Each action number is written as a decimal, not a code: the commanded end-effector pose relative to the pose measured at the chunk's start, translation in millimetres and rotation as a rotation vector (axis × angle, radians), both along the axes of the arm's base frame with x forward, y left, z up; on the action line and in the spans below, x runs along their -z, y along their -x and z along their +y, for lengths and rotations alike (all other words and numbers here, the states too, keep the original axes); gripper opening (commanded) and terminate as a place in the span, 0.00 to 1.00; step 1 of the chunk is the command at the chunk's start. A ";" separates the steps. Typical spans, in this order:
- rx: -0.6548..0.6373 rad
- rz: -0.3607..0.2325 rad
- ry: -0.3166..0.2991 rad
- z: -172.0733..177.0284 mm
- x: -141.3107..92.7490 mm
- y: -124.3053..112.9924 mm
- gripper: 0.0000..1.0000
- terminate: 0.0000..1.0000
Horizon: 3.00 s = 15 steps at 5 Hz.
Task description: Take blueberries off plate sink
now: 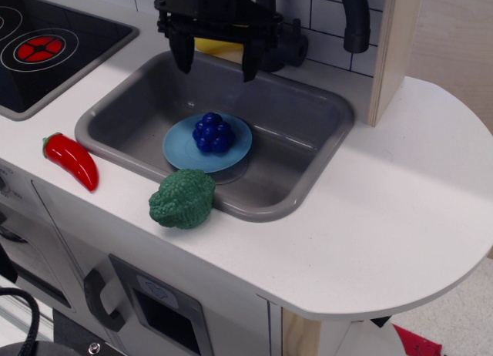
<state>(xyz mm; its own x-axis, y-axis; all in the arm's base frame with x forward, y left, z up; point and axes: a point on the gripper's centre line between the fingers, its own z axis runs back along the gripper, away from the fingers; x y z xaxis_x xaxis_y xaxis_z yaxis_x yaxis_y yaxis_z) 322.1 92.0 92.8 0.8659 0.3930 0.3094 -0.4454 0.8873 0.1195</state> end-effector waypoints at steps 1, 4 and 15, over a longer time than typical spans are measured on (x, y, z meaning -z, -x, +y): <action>-0.001 -0.129 0.027 28.9 4.4 -14.6 1.00 0.00; -0.006 -0.111 -0.021 22.0 56.2 -22.8 1.00 0.00; -0.133 -0.136 -0.023 -56.3 49.4 13.0 0.00 0.00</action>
